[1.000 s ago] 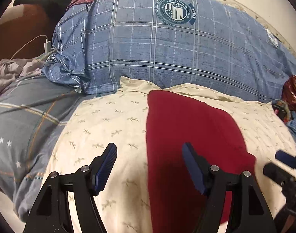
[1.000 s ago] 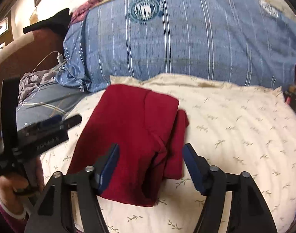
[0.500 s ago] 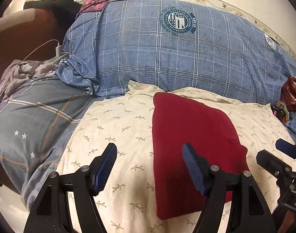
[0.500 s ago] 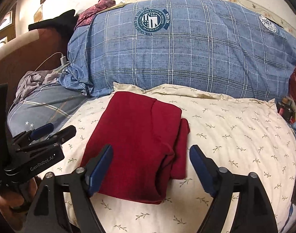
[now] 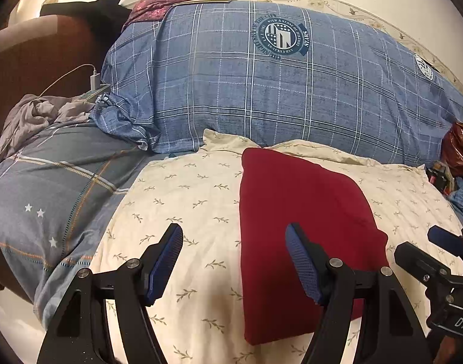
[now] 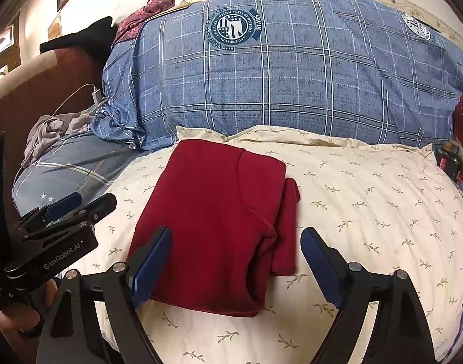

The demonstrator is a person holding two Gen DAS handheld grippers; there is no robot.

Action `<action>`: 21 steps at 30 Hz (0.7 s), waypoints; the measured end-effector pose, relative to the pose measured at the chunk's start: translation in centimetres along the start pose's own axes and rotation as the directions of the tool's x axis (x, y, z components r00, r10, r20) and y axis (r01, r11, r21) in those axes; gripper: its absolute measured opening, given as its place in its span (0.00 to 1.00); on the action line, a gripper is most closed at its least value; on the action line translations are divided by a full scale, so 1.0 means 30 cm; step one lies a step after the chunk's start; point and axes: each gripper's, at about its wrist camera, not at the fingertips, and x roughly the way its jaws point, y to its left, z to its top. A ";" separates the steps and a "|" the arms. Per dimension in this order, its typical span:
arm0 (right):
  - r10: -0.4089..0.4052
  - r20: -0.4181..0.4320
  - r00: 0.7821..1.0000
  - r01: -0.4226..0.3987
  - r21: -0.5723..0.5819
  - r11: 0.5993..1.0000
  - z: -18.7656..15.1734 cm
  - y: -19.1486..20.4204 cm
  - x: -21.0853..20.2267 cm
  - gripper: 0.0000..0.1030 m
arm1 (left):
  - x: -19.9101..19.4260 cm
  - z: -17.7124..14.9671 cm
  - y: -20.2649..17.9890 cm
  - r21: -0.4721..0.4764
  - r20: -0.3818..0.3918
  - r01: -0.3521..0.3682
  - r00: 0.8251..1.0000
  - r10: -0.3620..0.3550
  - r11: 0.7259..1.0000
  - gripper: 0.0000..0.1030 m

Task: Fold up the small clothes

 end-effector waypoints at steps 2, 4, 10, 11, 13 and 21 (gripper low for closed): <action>0.003 -0.007 1.000 -0.003 0.000 1.000 -0.004 0.005 0.008 0.85 | 0.005 0.001 0.001 0.001 0.000 -0.001 1.000 0.001 1.000 0.68; 0.003 -0.017 1.000 -0.003 -0.002 1.000 -0.006 0.010 0.016 0.85 | 0.012 0.001 0.001 0.003 -0.005 -0.002 1.000 0.002 1.000 0.68; 0.004 -0.029 1.000 -0.005 -0.008 1.000 -0.009 0.024 0.031 0.85 | 0.031 0.004 0.005 0.003 -0.014 0.000 1.000 0.000 1.000 0.68; 0.004 -0.028 1.000 -0.004 -0.010 1.000 -0.008 0.024 0.032 0.85 | 0.034 0.005 0.005 0.005 -0.015 -0.001 1.000 0.001 1.000 0.68; 0.003 -0.028 1.000 -0.003 -0.011 1.000 -0.007 0.029 0.035 0.85 | 0.037 0.004 0.002 0.008 -0.015 -0.004 1.000 0.005 1.000 0.68; -0.001 -0.046 0.999 0.000 -0.011 1.000 -0.013 0.035 0.056 0.85 | 0.050 0.003 0.006 0.006 -0.021 -0.007 1.000 0.007 1.000 0.68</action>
